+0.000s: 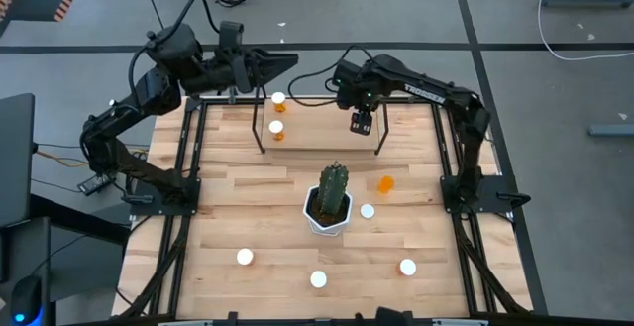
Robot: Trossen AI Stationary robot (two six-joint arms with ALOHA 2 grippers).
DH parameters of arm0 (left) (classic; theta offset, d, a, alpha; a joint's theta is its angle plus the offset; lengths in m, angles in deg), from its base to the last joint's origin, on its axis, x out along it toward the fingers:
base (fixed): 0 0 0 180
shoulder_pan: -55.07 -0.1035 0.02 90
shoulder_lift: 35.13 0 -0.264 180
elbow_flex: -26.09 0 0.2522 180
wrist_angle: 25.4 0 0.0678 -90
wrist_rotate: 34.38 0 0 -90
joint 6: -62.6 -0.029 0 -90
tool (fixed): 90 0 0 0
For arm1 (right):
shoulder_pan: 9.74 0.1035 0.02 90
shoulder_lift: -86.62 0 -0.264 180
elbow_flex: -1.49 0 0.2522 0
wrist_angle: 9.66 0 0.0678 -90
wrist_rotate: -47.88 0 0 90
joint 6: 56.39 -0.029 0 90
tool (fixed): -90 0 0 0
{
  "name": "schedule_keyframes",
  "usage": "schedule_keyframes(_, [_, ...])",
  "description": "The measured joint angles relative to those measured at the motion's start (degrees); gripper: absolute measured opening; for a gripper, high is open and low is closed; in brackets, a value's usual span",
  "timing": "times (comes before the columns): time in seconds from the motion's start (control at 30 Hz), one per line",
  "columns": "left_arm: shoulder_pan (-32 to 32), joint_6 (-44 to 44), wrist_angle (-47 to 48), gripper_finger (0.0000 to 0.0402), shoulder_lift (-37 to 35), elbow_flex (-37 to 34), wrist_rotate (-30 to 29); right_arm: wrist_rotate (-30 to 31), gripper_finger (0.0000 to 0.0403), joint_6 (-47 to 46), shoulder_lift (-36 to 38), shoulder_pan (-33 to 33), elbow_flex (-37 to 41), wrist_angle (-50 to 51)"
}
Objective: Pick and place medicine bottles onto shelf by color
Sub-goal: Put the orange medicine bottle on the shelf
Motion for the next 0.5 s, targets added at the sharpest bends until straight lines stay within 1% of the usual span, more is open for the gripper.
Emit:
schedule_keyframes(0.1, [0.0,0.5,-0.1,0.0229,0.0,0.0,-0.1,-2.0,0.0229,2.4,-2.1,-0.7,0.0,-0.3])
schedule_keyframes(0.3, [1.0,0.7,-3.3,0.0229,0.0,0.0,0.0,-1.9,0.0229,6.7,-5.9,-1.1,0.0,-0.4])
schedule_keyframes(0.4, [1.7,0.6,-4.2,0.0229,0.0,0.0,0.0,-1.9,0.0229,8.0,-6.2,-1.6,0.7,-1.7])
schedule_keyframes(0.5, [2.3,0.5,-5.2,0.0229,0.0,0.0,0.0,-2.3,0.0229,8.8,-5.5,-2.8,3.3,-3.4])
